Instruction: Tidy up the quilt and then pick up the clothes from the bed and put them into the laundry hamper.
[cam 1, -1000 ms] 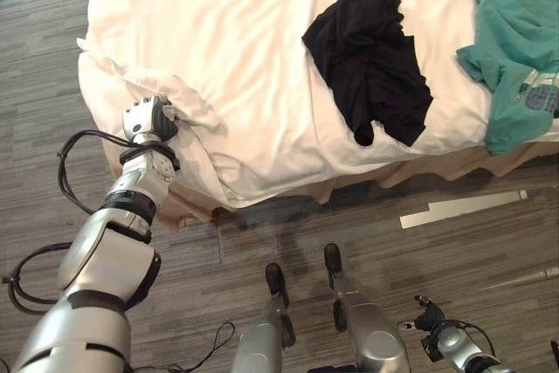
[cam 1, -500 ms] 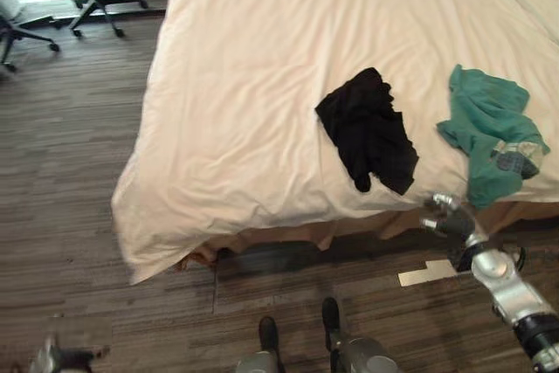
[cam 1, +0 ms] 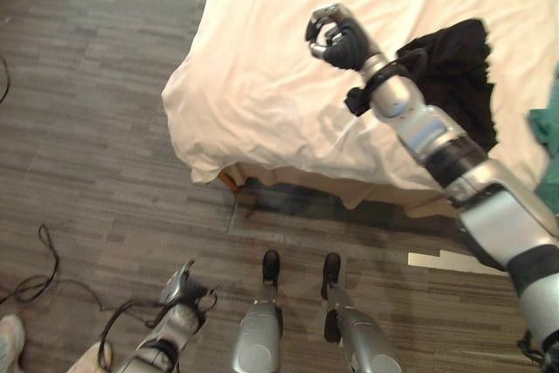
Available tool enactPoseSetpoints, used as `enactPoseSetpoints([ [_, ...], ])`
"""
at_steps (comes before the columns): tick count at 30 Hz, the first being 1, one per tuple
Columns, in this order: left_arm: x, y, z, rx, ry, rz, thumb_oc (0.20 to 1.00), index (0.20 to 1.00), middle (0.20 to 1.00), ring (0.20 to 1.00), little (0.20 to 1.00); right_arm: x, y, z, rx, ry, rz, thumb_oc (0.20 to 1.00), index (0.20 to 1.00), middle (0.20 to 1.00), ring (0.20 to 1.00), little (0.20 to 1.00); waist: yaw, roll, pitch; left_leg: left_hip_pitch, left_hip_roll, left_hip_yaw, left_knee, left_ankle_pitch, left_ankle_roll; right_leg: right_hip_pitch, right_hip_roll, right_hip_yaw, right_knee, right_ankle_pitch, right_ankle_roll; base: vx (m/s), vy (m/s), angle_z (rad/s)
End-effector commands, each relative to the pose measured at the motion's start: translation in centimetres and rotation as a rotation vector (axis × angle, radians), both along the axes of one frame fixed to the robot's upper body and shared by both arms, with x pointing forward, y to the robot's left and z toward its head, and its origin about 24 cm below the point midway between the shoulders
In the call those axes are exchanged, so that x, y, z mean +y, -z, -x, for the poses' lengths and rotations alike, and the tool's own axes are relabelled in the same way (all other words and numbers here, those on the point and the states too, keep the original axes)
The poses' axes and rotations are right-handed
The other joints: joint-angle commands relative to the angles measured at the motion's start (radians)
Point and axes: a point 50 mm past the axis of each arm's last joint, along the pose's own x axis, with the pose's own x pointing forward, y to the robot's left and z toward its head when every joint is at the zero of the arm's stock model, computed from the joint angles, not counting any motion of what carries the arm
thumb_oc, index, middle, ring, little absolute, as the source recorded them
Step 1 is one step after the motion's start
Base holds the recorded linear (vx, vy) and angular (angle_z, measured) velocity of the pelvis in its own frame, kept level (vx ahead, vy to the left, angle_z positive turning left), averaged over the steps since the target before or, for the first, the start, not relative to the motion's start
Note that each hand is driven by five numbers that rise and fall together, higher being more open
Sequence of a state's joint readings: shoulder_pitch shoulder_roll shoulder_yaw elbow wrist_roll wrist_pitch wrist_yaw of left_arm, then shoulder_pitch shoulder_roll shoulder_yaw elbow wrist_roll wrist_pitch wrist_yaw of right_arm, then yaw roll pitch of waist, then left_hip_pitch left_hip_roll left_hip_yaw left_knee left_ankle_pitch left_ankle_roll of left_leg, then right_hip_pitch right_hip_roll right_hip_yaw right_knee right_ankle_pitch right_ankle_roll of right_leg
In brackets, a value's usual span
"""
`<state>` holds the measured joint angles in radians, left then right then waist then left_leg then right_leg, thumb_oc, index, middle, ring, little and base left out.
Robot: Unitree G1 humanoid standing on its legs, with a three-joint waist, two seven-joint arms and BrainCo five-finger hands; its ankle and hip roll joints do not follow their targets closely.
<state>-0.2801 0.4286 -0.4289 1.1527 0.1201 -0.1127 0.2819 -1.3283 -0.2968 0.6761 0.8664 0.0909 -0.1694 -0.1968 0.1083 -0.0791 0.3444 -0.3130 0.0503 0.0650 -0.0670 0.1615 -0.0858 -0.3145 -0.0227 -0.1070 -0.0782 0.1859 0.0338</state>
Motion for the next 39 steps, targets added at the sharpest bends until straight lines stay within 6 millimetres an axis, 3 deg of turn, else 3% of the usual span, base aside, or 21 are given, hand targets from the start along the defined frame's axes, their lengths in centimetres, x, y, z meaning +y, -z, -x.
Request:
enactPoseSetpoints([
  [1, -0.6, -2.0, -3.1, -0.112, 0.026, -0.005, 1.000, 1.000, 1.000, 1.000, 1.000, -0.6, -2.0, -0.3, -0.038, 0.048, -0.052, 0.200, 0.200, 0.200, 0.200, 0.200, 0.050, 0.037, 0.081, 0.016, 0.004, -0.038, 0.022, -0.033, 0.012, -0.007, -0.070, 0.009, 0.146, -0.081, 0.075, -0.14, -0.018, 0.55],
  [2, -3.1, -2.7, -4.8, -0.158, 0.110, 0.029, 1.000, 1.000, 1.000, 1.000, 1.000, -0.3, -0.4, -1.0, 0.039, 0.088, -0.057, 0.200, 0.200, 0.200, 0.200, 0.200, 0.062, 0.063, 0.101, -0.022, -0.005, -0.055, 0.025, -0.023, 0.012, -0.039, -0.074, -0.009, 0.163, -0.085, 0.075, -0.08, -0.006, 0.58],
  [4, -4.4, -3.0, -5.5, -0.180, 0.155, 0.039, 1.000, 1.000, 1.000, 1.000, 1.000, -0.1, 0.5, -1.2, 0.073, 0.101, -0.051, 0.200, 0.200, 0.200, 0.200, 0.200, 0.067, 0.080, 0.114, -0.046, -0.012, -0.063, 0.031, -0.016, 0.011, -0.058, -0.078, -0.021, 0.177, -0.089, 0.074, -0.14, 0.002, 0.60],
  [6, -6.8, -3.5, -6.5, -0.197, 0.240, 0.053, 1.000, 1.000, 1.000, 1.000, 1.000, 0.5, 5.8, -1.5, 0.267, 0.131, -0.040, 0.200, 0.200, 0.200, 0.200, 0.200, 0.076, 0.118, 0.135, -0.086, -0.029, -0.072, 0.052, -0.012, 0.015, -0.101, -0.087, -0.031, 0.220, -0.102, 0.071, -0.14, 0.038, 0.24],
  [8, -7.5, -3.1, -6.3, -0.183, 0.248, 0.069, 1.000, 1.000, 1.000, 1.000, 1.000, 1.0, 9.5, -1.1, 0.396, 0.123, -0.039, 0.200, 0.200, 0.200, 0.200, 0.200, 0.079, 0.137, 0.136, -0.090, -0.035, -0.072, 0.062, -0.017, 0.019, -0.105, -0.093, -0.038, 0.234, -0.111, 0.070, -0.04, 0.048, 0.08],
  [9, -7.5, -3.1, -6.3, -0.184, 0.248, 0.069, 1.000, 1.000, 1.000, 1.000, 1.000, 1.0, 9.5, -1.1, 0.396, 0.123, -0.039, 0.200, 0.200, 0.200, 0.200, 0.200, 0.078, 0.137, 0.133, -0.093, -0.034, -0.072, 0.062, -0.015, 0.019, -0.107, -0.093, -0.038, 0.232, -0.108, 0.070, -0.01, 0.033, 0.05],
  [10, -7.7, -2.8, -6.0, -0.170, 0.242, 0.077, 1.000, 1.000, 1.000, 1.000, 1.000, 1.7, 11.6, -0.4, 0.454, 0.100, -0.011, 0.200, 0.200, 0.200, 0.200, 0.200, 0.079, 0.143, 0.134, -0.086, -0.038, -0.073, 0.062, -0.018, 0.021, -0.100, -0.095, -0.038, 0.235, -0.112, 0.069, 0.00, 0.052, 0.09],
  [11, -7.8, -2.1, -5.4, -0.144, 0.234, 0.080, 1.000, 1.000, 1.000, 1.000, 1.000, 3.7, 16.5, 1.8, 0.587, 0.012, 0.025, 0.200, 0.200, 0.200, 0.200, 0.200, 0.072, 0.151, 0.132, -0.072, -0.038, -0.070, 0.057, -0.021, 0.023, -0.089, -0.097, -0.034, 0.231, -0.113, 0.069, 0.00, 0.052, 0.15],
  [12, -7.8, -2.1, -5.4, -0.144, 0.234, 0.081, 1.000, 1.000, 1.000, 1.000, 1.000, 3.7, 16.5, 1.8, 0.587, 0.012, 0.026, 0.200, 0.200, 0.200, 0.200, 0.200, 0.072, 0.151, 0.129, -0.076, -0.038, -0.070, 0.057, -0.019, 0.023, -0.092, -0.097, -0.035, 0.229, -0.110, 0.069, 0.01, 0.050, 0.16],
  [16, -7.5, -0.8, -3.9, -0.092, 0.224, 0.068, 1.000, 1.000, 1.000, 1.000, 1.000, 7.4, 22.6, 7.7, 0.760, -0.267, 0.048, 0.200, 0.200, 0.200, 0.200, 0.200, 0.056, 0.149, 0.112, -0.027, -0.036, -0.065, 0.031, -0.025, 0.024, -0.045, -0.098, -0.028, 0.203, -0.111, 0.071, 0.03, 0.035, 0.00],
  [19, -6.7, -0.4, -3.2, -0.069, 0.203, 0.059, 1.000, 1.000, 1.000, 1.000, 1.000, 9.1, 22.0, 10.3, 0.734, -0.463, 0.015, 0.200, 0.200, 0.200, 0.200, 0.200, 0.043, 0.136, 0.100, -0.001, -0.032, -0.059, 0.022, -0.029, 0.023, -0.024, -0.098, -0.021, 0.194, -0.109, 0.072, 0.05, 0.021, -0.16],
  [20, -4.7, 0.3, -1.8, -0.024, 0.147, 0.017, 1.000, 1.000, 1.000, 1.000, 1.000, 10.8, 16.1, 13.4, 0.537, -0.778, -0.092, 0.200, 0.200, 0.200, 0.200, 0.200, 0.009, 0.099, 0.088, 0.041, -0.021, -0.043, 0.014, -0.043, 0.022, 0.009, -0.093, -0.004, 0.181, -0.108, 0.074, 0.07, 0.023, -0.19],
  [21, -4.1, 0.4, -1.6, -0.016, 0.127, 0.003, 1.000, 1.000, 1.000, 1.000, 1.000, 10.5, 13.8, 13.5, 0.451, -0.818, -0.127, 0.200, 0.200, 0.200, 0.200, 0.200, -0.002, 0.087, 0.084, 0.051, -0.018, -0.035, 0.014, -0.048, 0.022, 0.015, -0.091, 0.002, 0.176, -0.107, 0.074, 0.07, 0.023, -0.13],
  [22, -4.1, 0.3, -1.6, -0.017, 0.128, 0.003, 1.000, 1.000, 1.000, 1.000, 1.000, 10.4, 13.7, 13.5, 0.451, -0.818, -0.127, 0.200, 0.200, 0.200, 0.200, 0.200, -0.002, 0.087, 0.083, 0.048, -0.018, -0.035, 0.014, -0.046, 0.022, 0.013, -0.091, 0.002, 0.174, -0.104, 0.074, 0.01, 0.002, -0.15],
  [25, -3.4, 0.4, -1.2, -0.028, 0.081, 0.012, 1.000, 1.000, 1.000, 1.000, 1.000, 7.2, 5.8, 11.8, 0.105, -0.749, -0.267, 0.200, 0.200, 0.200, 0.200, 0.200, -0.026, 0.069, 0.081, 0.052, -0.008, -0.011, 0.028, -0.057, 0.018, 0.008, -0.085, 0.018, 0.169, -0.102, 0.073, -0.02, -0.020, -0.45],
  [29, -4.0, 0.1, -1.7, -0.057, 0.082, 0.056, 1.000, 1.000, 1.000, 1.000, 1.000, 3.9, 1.3, 7.3, -0.069, -0.471, -0.298, 0.200, 0.200, 0.200, 0.200, 0.200, -0.028, 0.083, 0.095, 0.016, -0.012, -0.010, 0.050, -0.051, 0.018, -0.024, -0.085, 0.023, 0.176, -0.096, 0.068, -0.06, -0.026, -0.31],
  [30, -4.0, 0.1, -1.7, -0.057, 0.082, 0.056, 1.000, 1.000, 1.000, 1.000, 1.000, 3.9, 1.3, 7.3, -0.069, -0.471, -0.298, 0.200, 0.200, 0.200, 0.200, 0.200, -0.028, 0.083, 0.095, 0.016, -0.012, -0.010, 0.050, -0.051, 0.018, -0.024, -0.085, 0.023, 0.176, -0.096, 0.068, -0.04, -0.009, -0.12],
  [32, -5.0, -0.3, -2.3, -0.088, 0.086, 0.132, 1.000, 1.000, 1.000, 1.000, 1.000, 0.5, 1.0, 3.3, -0.055, -0.186, -0.281, 0.200, 0.200, 0.200, 0.200, 0.200, -0.029, 0.102, 0.111, -0.013, -0.017, -0.007, 0.066, -0.049, 0.019, -0.054, -0.085, 0.026, 0.189, -0.094, 0.066, -0.06, -0.008, 0.04],
  [34, -5.6, -0.5, -2.7, -0.108, 0.091, 0.166, 1.000, 1.000, 1.000, 1.000, 1.000, -2.2, 1.8, 1.0, 0.009, -0.023, -0.284, 0.200, 0.200, 0.200, 0.200, 0.200, -0.028, 0.113, 0.118, -0.037, -0.022, -0.010, 0.084, -0.049, 0.022, -0.078, -0.083, 0.029, 0.204, -0.092, 0.065, -0.06, 0.000, 0.02],
  [37, -5.9, -0.9, -3.2, -0.123, 0.106, 0.177, 1.000, 1.000, 1.000, 1.000, 1.000, -4.7, 3.3, -0.6, 0.095, 0.118, -0.283, 0.200, 0.200, 0.200, 0.200, 0.200, -0.024, 0.121, 0.127, -0.053, -0.026, -0.010, 0.108, -0.055, 0.026, -0.097, -0.084, 0.033, 0.228, -0.098, 0.063, -0.03, 0.003, 0.07],
  [39, -6.4, -1.4, -3.8, -0.151, 0.135, 0.176, 1.000, 1.000, 1.000, 1.000, 1.000, -8.9, 8.1, -1.9, 0.284, 0.321, -0.284, 0.200, 0.200, 0.200, 0.200, 0.200, -0.016, 0.132, 0.134, -0.071, -0.032, -0.010, 0.149, -0.075, 0.035, -0.113, -0.086, 0.035, 0.266, -0.112, 0.063, -0.01, 0.004, 0.02],
])
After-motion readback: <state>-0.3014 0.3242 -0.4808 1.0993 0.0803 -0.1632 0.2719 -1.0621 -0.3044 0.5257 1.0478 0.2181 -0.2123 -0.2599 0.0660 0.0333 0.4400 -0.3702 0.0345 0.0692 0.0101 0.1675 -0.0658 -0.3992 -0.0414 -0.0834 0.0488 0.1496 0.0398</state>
